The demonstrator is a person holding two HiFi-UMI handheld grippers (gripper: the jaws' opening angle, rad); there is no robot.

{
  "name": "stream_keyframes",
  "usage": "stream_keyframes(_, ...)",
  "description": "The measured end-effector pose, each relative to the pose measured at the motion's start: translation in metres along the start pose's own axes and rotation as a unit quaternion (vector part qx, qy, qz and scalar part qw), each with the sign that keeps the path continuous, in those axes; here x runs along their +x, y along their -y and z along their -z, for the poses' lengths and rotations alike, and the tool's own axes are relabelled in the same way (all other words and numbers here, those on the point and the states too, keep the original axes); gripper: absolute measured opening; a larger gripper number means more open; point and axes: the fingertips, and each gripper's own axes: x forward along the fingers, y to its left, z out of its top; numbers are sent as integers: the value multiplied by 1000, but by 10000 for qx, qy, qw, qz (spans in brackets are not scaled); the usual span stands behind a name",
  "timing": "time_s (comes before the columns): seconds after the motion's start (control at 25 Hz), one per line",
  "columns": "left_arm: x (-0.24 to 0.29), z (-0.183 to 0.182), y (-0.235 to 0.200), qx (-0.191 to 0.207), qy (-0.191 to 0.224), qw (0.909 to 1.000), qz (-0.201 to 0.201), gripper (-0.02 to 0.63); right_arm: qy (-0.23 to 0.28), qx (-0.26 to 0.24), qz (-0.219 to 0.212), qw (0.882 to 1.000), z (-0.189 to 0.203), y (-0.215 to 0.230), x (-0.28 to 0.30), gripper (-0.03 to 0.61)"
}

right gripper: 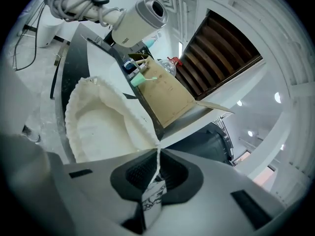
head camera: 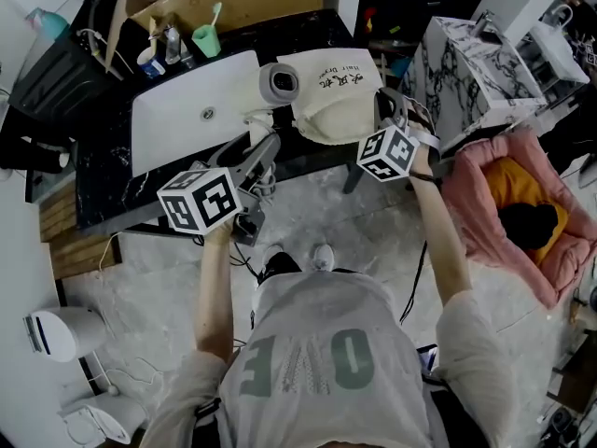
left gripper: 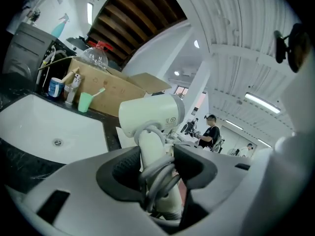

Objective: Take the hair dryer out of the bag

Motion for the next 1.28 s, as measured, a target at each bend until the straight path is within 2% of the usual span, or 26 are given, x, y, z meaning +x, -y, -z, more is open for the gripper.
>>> stream_keyframes(0.24,-2,-18,-8,-308,522,9982,10,227,63,159,-170,9997,5,-12,-5,41)
stream_keyframes(0.48,-2,-28,-8,-365,855,9957,-50,227,189,323,-422,9984,9,-29,-23,41)
stream_keyframes(0.8,-1,-32,-5,-391,1051,9937,9,227,120,229,-963,9950,32,-85,-44,41)
stream_keyframes(1.08,0,-37,-7,-460,1174,9920,29,227,67,631,-1289,9896,36,-93,-44,44)
stream_keyframes(1.12,1,-39,-7,-464,1187,9918,40,227,74,718,-1310,9887,36,-91,-44,50)
stream_keyframes(1.2,2,-41,-7,-451,1203,9917,56,227,102,956,-1417,9852,34,-89,-47,126)
stream_keyframes(1.28,4,-45,-5,-422,1233,9914,86,227,163,1191,-1478,9817,30,-82,-50,153)
